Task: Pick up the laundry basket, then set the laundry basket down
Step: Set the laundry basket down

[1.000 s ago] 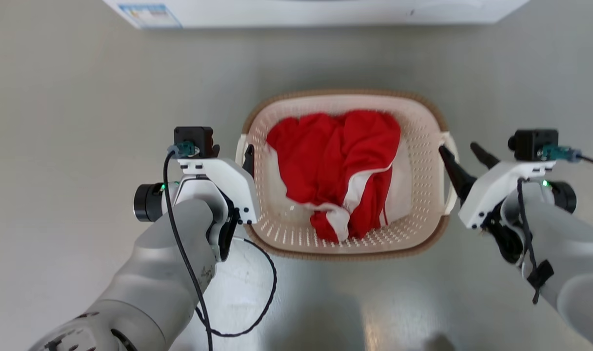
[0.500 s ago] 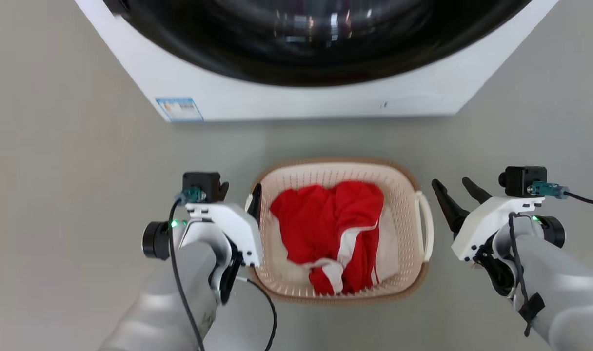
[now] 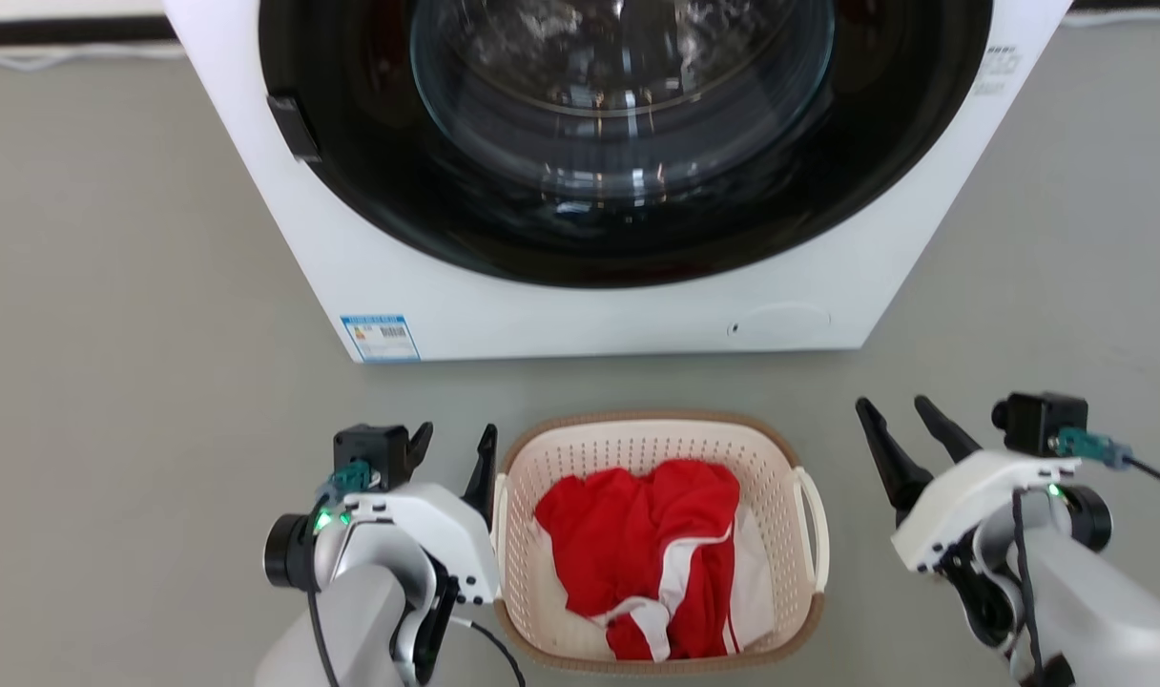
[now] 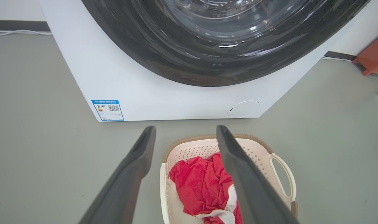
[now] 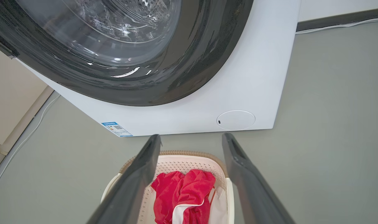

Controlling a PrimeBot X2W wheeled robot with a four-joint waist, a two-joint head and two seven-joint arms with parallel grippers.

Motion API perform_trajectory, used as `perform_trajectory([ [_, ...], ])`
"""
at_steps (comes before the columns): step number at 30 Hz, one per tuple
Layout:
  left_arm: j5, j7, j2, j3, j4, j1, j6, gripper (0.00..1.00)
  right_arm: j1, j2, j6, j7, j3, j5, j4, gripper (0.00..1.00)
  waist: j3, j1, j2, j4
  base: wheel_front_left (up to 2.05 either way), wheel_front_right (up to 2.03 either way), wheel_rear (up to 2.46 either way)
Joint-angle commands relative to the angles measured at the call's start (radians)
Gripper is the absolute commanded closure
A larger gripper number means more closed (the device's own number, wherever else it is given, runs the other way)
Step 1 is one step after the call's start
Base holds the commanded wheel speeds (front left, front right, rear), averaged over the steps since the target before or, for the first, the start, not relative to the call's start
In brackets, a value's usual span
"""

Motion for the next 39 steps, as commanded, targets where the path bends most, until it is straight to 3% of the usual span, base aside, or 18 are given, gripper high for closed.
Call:
perform_trajectory([
  [1,0.013,-0.006,0.018,0.036,-0.025,-0.001,-0.010,0.00,0.028,-0.006,0.006,-0.014,-0.002,-0.016,-0.021,0.00,-0.021,0.0000,-0.0001,0.005,0.00,0.00,0.00],
  [17,0.218,-0.006,0.006,0.226,-0.254,0.171,-0.031,0.00,0.208,0.044,0.006,-0.014,-0.299,-0.297,-0.224,0.00,-0.127,0.0000,-0.0001,-0.002,0.00,0.00,0.00],
  [27,0.304,-0.006,-0.013,0.316,-0.433,0.282,-0.030,0.00,0.327,0.071,0.006,-0.014,-0.480,-0.397,-0.385,0.00,-0.147,0.0000,-0.0001,0.006,0.00,0.00,0.00],
  [39,0.365,-0.006,-0.040,0.405,-0.577,0.404,-0.039,0.00,0.456,0.105,0.006,-0.014,-0.603,-0.487,-0.532,0.00,-0.167,0.0000,-0.0001,0.019,0.00,0.00,0.00],
])
